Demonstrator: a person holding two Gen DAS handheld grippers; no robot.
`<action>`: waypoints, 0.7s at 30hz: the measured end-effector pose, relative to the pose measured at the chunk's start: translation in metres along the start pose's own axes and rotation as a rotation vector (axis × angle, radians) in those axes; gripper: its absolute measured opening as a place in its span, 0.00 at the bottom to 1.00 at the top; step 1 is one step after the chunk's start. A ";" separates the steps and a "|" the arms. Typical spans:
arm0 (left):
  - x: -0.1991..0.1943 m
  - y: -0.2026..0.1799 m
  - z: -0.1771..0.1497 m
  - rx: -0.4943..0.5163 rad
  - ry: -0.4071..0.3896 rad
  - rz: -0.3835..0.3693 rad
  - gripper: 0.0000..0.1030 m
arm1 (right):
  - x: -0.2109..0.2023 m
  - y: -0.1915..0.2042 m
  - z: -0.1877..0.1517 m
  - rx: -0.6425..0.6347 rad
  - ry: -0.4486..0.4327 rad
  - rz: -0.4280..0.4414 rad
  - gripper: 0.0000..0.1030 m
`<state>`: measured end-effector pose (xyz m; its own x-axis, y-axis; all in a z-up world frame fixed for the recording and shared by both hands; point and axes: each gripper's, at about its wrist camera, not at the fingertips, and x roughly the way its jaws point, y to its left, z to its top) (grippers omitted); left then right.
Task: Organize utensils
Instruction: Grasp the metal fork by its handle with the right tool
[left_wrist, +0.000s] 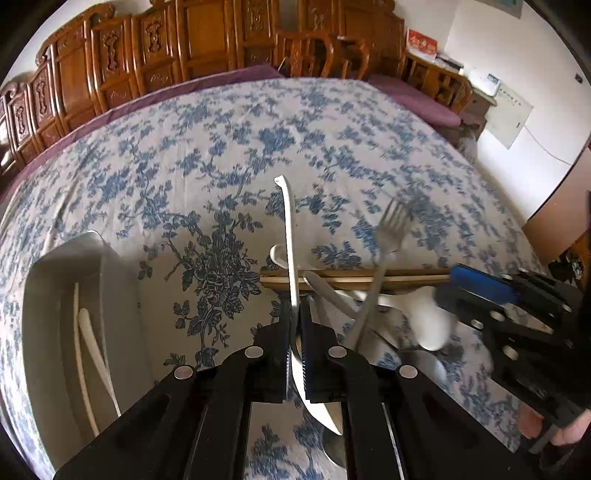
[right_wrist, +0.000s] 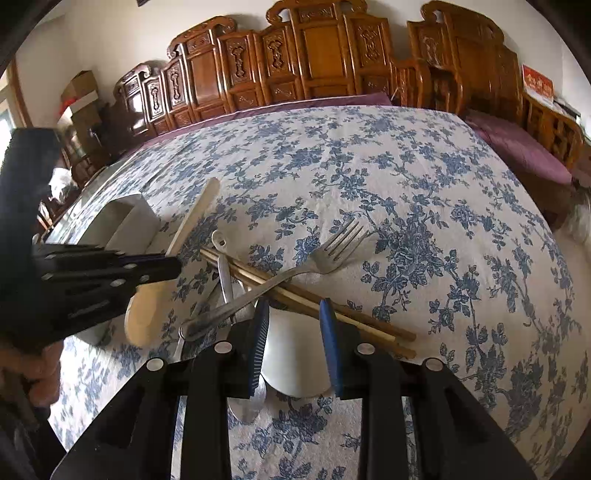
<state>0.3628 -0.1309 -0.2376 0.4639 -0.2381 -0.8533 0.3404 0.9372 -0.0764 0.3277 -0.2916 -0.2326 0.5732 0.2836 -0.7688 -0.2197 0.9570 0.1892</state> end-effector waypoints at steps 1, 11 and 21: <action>-0.005 -0.001 -0.001 0.003 -0.007 -0.004 0.04 | 0.001 0.001 0.003 0.001 0.000 -0.005 0.30; -0.041 0.000 -0.008 0.006 -0.066 -0.034 0.04 | 0.039 -0.001 0.024 0.127 0.082 0.010 0.39; -0.069 0.012 -0.016 -0.008 -0.110 -0.058 0.04 | 0.066 0.001 0.034 0.201 0.166 -0.070 0.38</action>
<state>0.3223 -0.0992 -0.1880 0.5306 -0.3176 -0.7859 0.3625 0.9231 -0.1282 0.3922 -0.2703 -0.2623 0.4403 0.2181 -0.8710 -0.0133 0.9715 0.2366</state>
